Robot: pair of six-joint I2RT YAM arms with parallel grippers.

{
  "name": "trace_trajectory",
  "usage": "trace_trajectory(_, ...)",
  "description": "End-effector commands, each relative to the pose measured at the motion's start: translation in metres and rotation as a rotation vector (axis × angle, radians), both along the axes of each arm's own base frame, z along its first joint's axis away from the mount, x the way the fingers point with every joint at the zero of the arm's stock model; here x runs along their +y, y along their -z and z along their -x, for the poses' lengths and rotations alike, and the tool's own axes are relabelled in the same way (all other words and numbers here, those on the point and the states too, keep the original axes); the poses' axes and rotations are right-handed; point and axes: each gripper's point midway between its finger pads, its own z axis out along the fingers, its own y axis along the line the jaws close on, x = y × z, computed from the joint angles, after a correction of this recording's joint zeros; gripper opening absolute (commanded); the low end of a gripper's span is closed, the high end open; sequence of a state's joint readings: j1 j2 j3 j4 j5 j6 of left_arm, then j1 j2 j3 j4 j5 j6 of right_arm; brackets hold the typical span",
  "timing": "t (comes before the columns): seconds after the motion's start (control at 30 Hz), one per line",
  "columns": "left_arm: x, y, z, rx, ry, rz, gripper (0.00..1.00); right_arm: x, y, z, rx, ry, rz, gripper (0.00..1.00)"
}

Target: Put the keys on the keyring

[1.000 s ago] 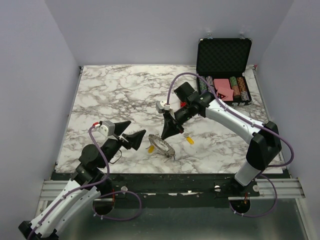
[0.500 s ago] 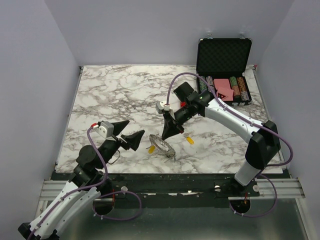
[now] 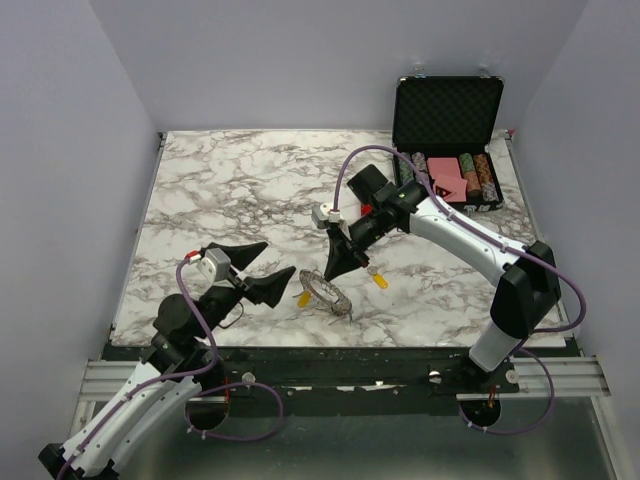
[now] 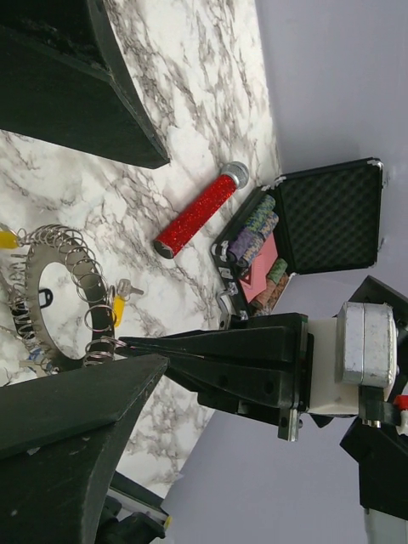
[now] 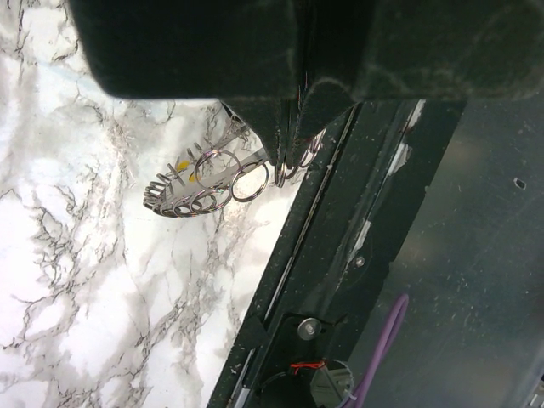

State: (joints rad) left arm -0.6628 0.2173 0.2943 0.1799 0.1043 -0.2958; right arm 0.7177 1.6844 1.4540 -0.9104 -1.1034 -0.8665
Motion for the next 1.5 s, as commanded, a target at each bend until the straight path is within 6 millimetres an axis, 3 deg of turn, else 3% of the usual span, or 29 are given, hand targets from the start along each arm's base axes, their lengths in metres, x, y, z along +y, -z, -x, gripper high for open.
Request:
trace_trajectory(0.0,-0.007,-0.001,0.004,-0.019,0.046,-0.007,0.99,0.002,-0.008,-0.006,-0.02,-0.004,-0.023,0.0)
trace_trajectory(1.47,-0.025,0.005,0.006,-0.038,0.132,-0.07,0.98,0.002,-0.01,-0.003,-0.019,-0.016,-0.025,0.0)
